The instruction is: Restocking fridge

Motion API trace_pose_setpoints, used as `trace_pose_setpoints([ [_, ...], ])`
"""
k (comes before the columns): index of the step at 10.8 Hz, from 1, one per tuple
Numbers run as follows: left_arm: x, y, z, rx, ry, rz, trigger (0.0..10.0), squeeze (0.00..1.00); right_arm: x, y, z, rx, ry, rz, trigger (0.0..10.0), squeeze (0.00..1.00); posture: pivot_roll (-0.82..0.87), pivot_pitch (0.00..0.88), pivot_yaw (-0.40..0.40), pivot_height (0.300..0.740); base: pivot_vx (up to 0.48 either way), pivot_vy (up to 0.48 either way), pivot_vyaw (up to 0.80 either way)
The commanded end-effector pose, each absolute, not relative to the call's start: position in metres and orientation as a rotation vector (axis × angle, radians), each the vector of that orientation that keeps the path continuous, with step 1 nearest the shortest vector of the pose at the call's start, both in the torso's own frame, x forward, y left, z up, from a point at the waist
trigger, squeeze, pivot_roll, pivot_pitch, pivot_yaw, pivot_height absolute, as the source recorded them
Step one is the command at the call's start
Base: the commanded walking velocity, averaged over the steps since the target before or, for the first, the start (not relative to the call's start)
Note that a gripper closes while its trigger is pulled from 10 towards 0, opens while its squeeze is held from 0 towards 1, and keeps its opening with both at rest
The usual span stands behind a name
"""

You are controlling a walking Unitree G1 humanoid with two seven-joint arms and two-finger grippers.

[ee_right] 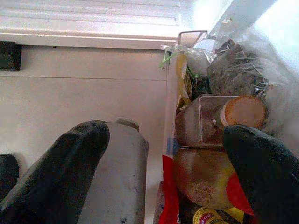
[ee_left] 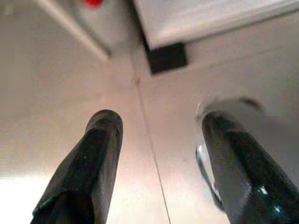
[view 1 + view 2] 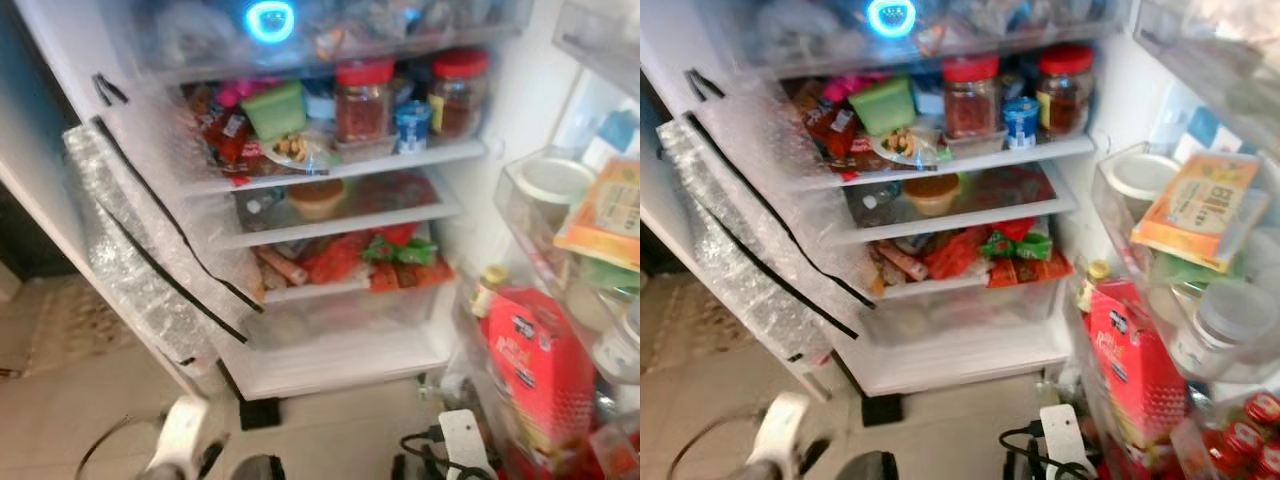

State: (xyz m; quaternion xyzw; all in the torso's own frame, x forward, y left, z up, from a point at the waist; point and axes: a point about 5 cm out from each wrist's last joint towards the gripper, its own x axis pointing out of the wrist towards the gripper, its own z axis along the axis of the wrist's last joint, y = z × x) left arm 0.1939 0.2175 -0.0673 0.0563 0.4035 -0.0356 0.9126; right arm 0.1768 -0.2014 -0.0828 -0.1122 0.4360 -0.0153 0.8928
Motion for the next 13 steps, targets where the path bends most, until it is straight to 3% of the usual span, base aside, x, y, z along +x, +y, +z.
trace_pose_setpoints([
  [1, 0.178, 0.225, -0.076, 0.096, 0.902, -0.015, 10.0, 0.00, 0.156, -0.200, -0.093, -0.230, 0.995, -0.021, 10.0, 0.00, -0.09, 0.000, 0.108, 0.635, 0.000, 0.446, 0.00],
  [13, 0.156, 0.216, -0.090, 0.069, 1.000, 0.011, 10.0, 0.00, 0.153, -0.197, -0.095, -0.212, 1.004, -0.011, 10.0, 0.00, -0.08, 0.000, 0.113, 0.635, 0.000, 0.460, 0.00],
])
